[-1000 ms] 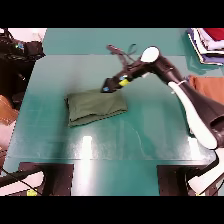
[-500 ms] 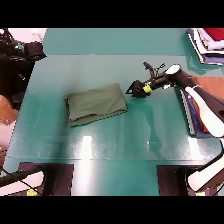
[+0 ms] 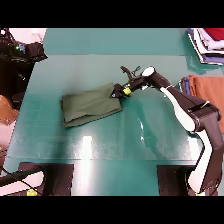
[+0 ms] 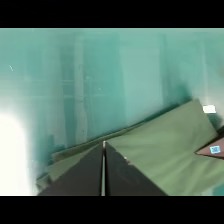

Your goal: Fold the shirts.

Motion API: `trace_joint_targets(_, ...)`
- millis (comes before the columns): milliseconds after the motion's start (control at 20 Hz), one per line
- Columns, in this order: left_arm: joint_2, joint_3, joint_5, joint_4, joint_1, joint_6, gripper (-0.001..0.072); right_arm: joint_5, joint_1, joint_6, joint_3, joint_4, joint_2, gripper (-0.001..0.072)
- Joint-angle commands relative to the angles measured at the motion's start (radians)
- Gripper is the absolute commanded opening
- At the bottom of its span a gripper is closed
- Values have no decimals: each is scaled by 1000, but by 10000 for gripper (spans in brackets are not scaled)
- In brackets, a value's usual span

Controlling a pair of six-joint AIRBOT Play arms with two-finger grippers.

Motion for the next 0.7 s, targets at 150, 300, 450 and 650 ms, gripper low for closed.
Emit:
trace_joint_targets(150,0,0,-6,-15,-102,0,27,-65,-89,34,126,-24,74,22)
trace_joint_targets(300,0,0,11,-14,-185,0,27,-110,-253,52,126,-25,178,22)
trace_joint_targets(450,0,0,27,-15,-242,0,27,-114,-445,123,126,-132,274,22)
trace_joint_targets(650,0,0,33,-22,-275,-1,28,-70,-689,257,126,-391,373,22)
